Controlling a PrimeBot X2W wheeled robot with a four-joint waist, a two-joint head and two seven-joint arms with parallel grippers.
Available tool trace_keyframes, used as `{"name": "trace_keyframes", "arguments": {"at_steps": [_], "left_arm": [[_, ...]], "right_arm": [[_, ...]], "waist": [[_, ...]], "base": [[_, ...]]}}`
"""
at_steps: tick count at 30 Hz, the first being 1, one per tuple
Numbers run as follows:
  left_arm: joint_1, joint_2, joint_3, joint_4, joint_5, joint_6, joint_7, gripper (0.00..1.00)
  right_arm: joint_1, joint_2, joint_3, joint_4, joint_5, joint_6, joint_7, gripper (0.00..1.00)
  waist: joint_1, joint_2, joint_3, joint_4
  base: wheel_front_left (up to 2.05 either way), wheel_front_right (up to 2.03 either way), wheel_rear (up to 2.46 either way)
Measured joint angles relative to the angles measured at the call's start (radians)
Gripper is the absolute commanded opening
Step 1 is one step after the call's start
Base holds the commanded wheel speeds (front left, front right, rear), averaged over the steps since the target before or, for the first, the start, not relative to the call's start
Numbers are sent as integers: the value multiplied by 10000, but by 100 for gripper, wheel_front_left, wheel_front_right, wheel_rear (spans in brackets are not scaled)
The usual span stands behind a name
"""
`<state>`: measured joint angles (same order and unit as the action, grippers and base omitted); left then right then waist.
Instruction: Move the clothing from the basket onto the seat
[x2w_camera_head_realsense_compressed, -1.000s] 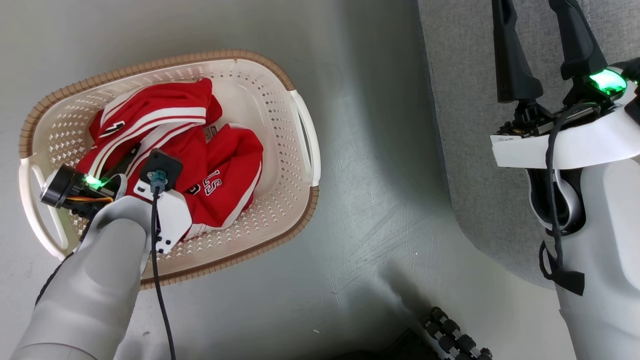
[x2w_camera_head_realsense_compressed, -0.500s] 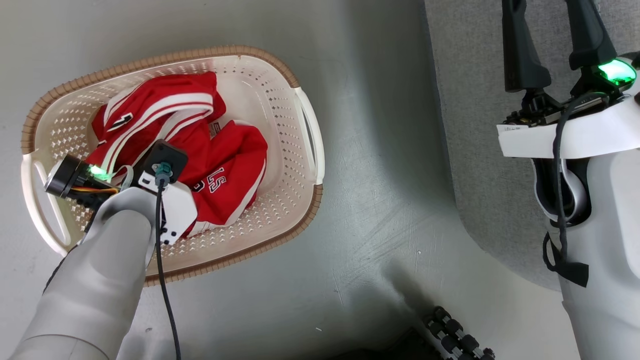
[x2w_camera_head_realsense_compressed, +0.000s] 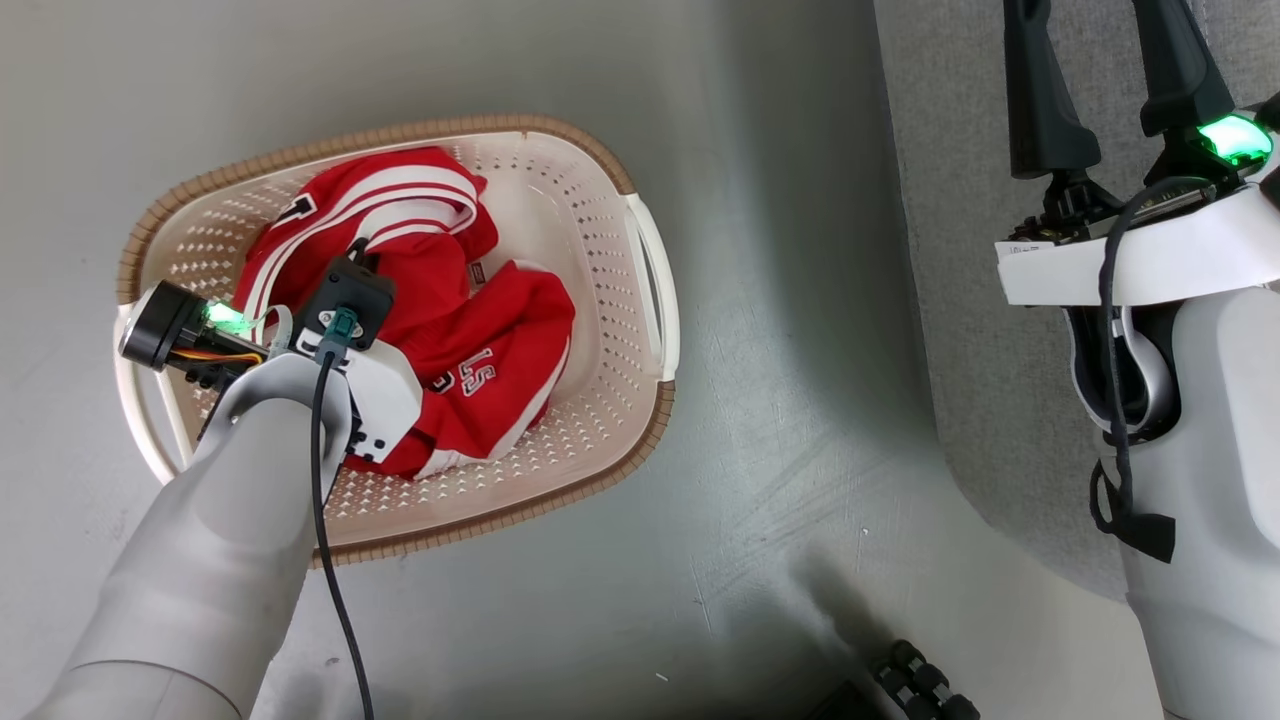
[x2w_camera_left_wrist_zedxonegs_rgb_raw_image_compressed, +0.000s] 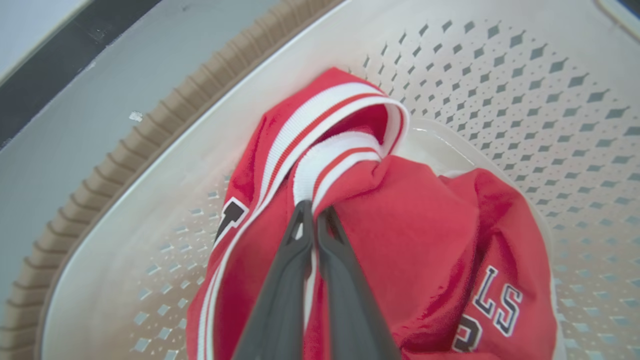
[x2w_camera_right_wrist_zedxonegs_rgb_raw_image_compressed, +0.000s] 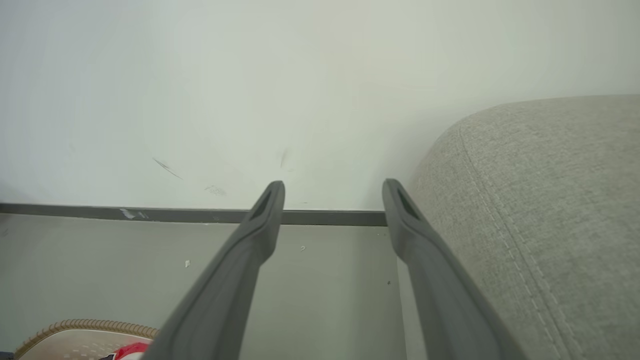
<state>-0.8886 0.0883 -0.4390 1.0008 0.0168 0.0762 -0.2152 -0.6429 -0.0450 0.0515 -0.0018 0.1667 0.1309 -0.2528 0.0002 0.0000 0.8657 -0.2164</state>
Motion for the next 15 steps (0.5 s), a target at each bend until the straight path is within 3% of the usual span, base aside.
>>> {"name": "trace_keyframes", "arguments": {"at_steps": [15], "left_arm": [[424, -182, 301, -1135, -491, -13, -282, 0]], "right_arm": [[530, -8, -430, 600, -591, 0, -25, 100]], "waist": [[-1, 0, -1068, 518]], "base": [[0, 0, 0]]}}
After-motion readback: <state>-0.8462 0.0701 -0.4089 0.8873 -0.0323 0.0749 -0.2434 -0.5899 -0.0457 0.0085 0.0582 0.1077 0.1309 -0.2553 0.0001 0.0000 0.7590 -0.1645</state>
